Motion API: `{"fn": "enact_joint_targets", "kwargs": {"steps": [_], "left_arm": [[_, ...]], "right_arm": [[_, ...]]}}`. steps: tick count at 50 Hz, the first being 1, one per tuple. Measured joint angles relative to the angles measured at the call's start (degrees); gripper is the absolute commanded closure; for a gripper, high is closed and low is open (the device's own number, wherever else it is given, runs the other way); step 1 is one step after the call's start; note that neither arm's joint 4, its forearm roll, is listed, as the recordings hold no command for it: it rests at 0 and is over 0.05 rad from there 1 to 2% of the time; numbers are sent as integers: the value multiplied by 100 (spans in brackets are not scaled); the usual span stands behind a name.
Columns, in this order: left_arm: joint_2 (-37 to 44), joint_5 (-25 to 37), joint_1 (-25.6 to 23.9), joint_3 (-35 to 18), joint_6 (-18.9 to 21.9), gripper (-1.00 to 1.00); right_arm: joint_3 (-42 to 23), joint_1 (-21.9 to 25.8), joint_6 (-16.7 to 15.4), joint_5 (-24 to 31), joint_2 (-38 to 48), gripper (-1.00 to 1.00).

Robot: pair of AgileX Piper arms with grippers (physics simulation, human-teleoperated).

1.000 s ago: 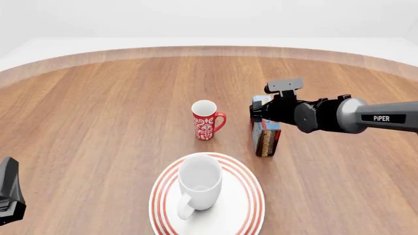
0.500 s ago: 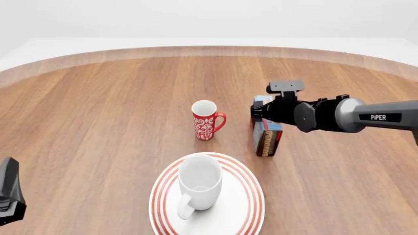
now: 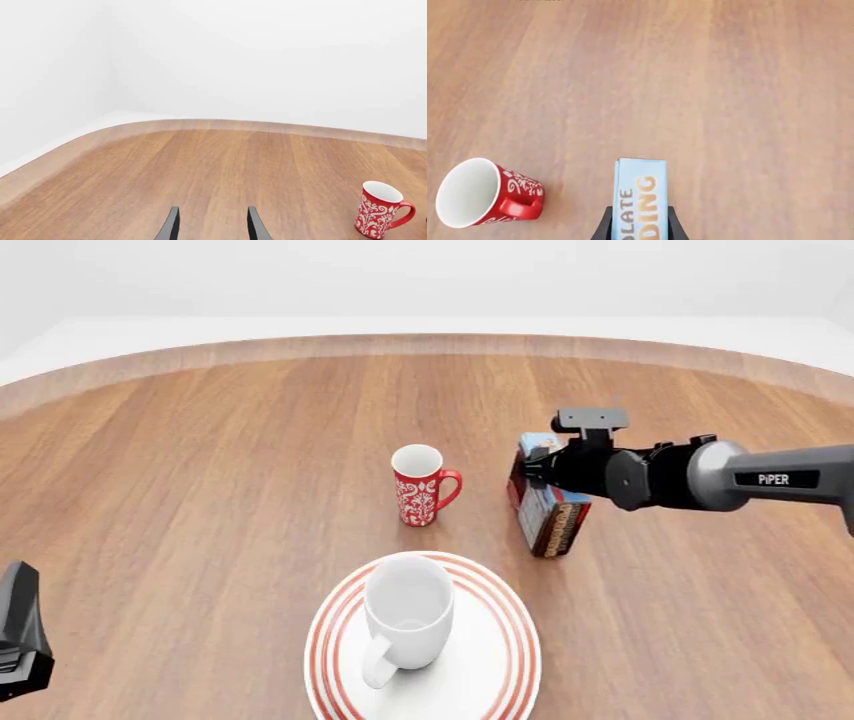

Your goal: Pick up the white mug and put it on the plate, and put the chocolate pudding to the right of the plate.

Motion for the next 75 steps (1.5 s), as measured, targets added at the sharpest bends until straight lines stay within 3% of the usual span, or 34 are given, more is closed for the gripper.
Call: {"fn": "enact_joint_targets", "kwargs": {"steps": [36,75], "left_arm": [[0,0,1,1,0,-100],[0,27,-68,-19,30,-100]], "right_arm": [[144,27,118,273,-493,100],[950,-68,318,470,-1979,100]]}}
